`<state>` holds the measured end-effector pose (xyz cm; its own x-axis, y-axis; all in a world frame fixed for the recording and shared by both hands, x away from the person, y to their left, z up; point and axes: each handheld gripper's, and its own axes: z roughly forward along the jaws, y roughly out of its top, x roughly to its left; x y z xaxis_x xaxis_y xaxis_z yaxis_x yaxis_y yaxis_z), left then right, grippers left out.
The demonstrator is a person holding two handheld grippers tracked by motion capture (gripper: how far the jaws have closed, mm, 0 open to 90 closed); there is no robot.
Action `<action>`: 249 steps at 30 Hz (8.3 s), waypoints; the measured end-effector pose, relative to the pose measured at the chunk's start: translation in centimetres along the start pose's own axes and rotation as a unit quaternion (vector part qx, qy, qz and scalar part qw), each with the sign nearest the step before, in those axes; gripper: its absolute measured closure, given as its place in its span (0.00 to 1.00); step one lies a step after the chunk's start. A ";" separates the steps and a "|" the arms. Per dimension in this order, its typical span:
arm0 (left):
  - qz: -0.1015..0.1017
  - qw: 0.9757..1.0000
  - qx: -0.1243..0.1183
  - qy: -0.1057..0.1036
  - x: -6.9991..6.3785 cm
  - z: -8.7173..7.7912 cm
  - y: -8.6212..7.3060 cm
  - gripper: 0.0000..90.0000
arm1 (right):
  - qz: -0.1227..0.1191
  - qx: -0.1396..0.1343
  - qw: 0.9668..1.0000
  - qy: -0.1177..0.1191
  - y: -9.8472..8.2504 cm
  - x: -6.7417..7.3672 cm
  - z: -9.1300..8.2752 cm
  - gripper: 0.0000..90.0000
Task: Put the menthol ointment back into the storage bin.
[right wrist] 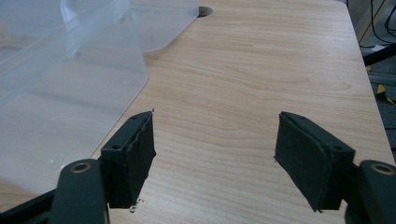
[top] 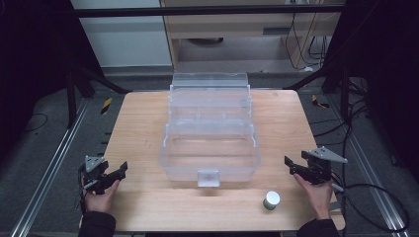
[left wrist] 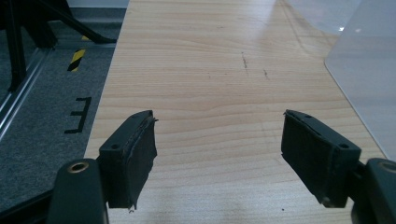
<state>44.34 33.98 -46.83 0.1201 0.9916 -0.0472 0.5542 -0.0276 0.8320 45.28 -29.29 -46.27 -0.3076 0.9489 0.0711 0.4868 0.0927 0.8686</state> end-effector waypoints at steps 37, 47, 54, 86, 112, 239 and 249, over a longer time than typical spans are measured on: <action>0.045 0.998 0.045 -0.021 -1.2 1.2 -0.3 0.28 | -0.196 0.108 0.967 0.121 7.0 3.1 -1.8 0.29; 0.047 0.997 0.048 -0.022 -1.2 1.2 -0.4 0.28 | -0.249 0.157 0.943 0.156 7.6 4.4 -2.2 0.28; 0.048 0.997 0.050 -0.022 -1.3 1.2 -0.4 0.29 | -0.288 0.184 0.922 0.183 7.9 5.4 -2.5 0.28; 0.056 0.996 0.056 -0.028 -1.4 1.4 -0.4 0.29 | -0.398 0.312 0.825 0.254 6.6 9.0 -2.9 0.33; 0.057 0.996 0.057 -0.029 -1.5 1.4 -0.4 0.29 | -0.445 0.368 0.774 0.258 3.7 10.8 -1.4 0.43; 0.058 0.995 0.069 -0.031 -1.3 1.8 -0.4 0.29 | -0.412 0.348 0.804 0.250 17.2 12.6 0.8 0.56; 0.058 0.995 0.069 -0.031 -1.2 1.9 -0.4 0.29 | -0.411 0.343 0.806 0.251 17.4 13.1 2.2 0.56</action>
<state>45.52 32.54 -48.09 0.2382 0.9712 0.0072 0.6411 -0.1628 0.7500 51.53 -14.53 -31.35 -0.9654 0.2560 -0.0504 0.2349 0.9367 0.2597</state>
